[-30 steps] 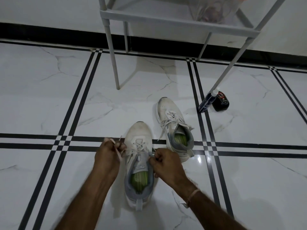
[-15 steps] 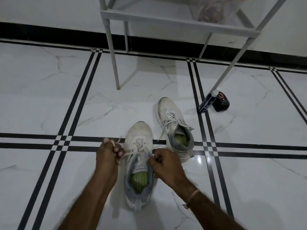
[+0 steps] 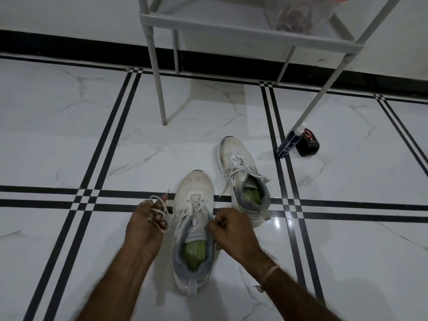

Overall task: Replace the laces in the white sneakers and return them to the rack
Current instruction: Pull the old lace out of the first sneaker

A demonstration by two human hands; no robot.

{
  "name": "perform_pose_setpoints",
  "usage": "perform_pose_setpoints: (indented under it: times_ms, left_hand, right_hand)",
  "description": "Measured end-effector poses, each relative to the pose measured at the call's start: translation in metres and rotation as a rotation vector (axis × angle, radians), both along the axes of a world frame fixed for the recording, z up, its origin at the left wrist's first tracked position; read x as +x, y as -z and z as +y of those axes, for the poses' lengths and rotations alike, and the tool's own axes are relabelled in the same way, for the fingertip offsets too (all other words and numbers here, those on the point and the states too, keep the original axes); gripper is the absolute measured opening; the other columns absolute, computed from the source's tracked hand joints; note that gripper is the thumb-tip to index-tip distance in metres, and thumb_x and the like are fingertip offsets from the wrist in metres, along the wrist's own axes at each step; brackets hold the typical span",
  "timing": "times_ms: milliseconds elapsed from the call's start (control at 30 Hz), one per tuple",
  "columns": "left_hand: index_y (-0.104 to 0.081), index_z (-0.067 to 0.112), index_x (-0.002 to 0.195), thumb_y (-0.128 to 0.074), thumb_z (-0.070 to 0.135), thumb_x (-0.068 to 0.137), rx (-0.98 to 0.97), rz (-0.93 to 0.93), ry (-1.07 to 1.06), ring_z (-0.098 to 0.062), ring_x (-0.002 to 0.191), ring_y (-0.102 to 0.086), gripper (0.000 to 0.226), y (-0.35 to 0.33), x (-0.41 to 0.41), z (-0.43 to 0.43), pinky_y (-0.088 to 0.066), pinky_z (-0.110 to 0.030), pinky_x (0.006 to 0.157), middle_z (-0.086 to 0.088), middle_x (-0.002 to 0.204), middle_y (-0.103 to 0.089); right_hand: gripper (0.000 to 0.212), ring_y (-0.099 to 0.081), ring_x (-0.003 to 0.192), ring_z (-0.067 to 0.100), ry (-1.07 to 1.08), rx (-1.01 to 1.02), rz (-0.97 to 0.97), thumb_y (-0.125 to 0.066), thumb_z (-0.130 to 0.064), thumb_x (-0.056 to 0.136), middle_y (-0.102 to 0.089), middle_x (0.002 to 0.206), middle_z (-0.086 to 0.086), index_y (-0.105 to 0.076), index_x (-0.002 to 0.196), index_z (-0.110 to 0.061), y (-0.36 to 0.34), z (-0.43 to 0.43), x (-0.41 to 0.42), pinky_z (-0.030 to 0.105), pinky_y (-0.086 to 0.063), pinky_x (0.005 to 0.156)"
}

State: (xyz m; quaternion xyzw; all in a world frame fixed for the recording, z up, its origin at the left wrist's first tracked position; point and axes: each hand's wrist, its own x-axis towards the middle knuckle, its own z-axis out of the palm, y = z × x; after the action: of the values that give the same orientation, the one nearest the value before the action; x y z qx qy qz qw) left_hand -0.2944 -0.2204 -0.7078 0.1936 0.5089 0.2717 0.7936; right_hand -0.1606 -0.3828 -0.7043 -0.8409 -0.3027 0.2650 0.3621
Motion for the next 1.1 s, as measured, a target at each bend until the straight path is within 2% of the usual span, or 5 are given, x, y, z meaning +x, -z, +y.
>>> perform_pose_setpoints:
  times_ms: [200, 467, 700, 967, 1100]
  left_hand:
    - [-0.033, 0.030, 0.148, -0.084, 0.063, 0.065, 0.891, 1.041, 0.548, -0.030, 0.147, -0.019, 0.103, -0.021, -0.002, -0.033, -0.021, -0.059, 0.113, 0.000, 0.162, -0.022]
    - [-0.073, 0.026, 0.098, -0.055, 0.045, 0.093, 1.287, 0.709, 0.592, 0.004, 0.073, -0.061, 0.027, -0.022, -0.015, -0.046, -0.055, -0.022, 0.070, 0.018, 0.084, -0.068]
    - [-0.065, 0.029, 0.083, -0.060, 0.033, 0.099, 1.212, 0.724, 0.579, -0.001, 0.067, -0.062, 0.017, -0.015, -0.018, -0.042, -0.044, -0.021, 0.062, 0.014, 0.069, -0.065]
    - [-0.065, 0.025, 0.081, -0.068, 0.026, 0.093, 1.142, 0.725, 0.615, 0.000, 0.067, -0.062, 0.013, -0.019, -0.015, -0.048, -0.043, -0.015, 0.062, 0.015, 0.066, -0.064]
    - [-0.068, 0.025, 0.086, -0.064, 0.028, 0.097, 1.136, 0.701, 0.601, -0.001, 0.070, -0.063, 0.011, -0.019, -0.018, -0.046, -0.047, -0.019, 0.065, 0.013, 0.073, -0.068]
  right_hand:
    - [0.025, -0.059, 0.065, 0.008, -0.085, 0.050, -0.071, -0.072, -0.023, 0.080, -0.059, 0.072, -0.009, -0.055, 0.098, -0.029, -0.018, 0.011, -0.003, 0.031, -0.053, 0.061]
    - [0.016, -0.062, 0.092, 0.024, -0.369, -0.047, -0.278, -0.073, -0.024, 0.088, -0.052, 0.109, 0.001, -0.070, 0.103, -0.020, -0.015, 0.043, 0.003, 0.037, -0.052, 0.078]
    - [0.014, -0.058, 0.078, 0.019, 0.114, 0.352, 0.839, -0.062, -0.022, 0.100, -0.069, 0.087, 0.004, -0.062, 0.093, -0.011, -0.017, 0.023, 0.014, 0.029, -0.050, 0.066]
    - [0.018, -0.063, 0.072, 0.014, -0.383, -0.057, -0.168, -0.075, -0.027, 0.089, -0.070, 0.075, -0.005, -0.072, 0.075, -0.017, -0.008, 0.039, 0.008, 0.031, -0.048, 0.068]
    - [0.037, -0.062, 0.067, 0.015, 0.211, 0.337, 0.771, -0.052, -0.016, 0.106, -0.071, 0.077, 0.002, -0.067, 0.072, -0.015, -0.029, 0.035, 0.012, 0.027, -0.048, 0.062]
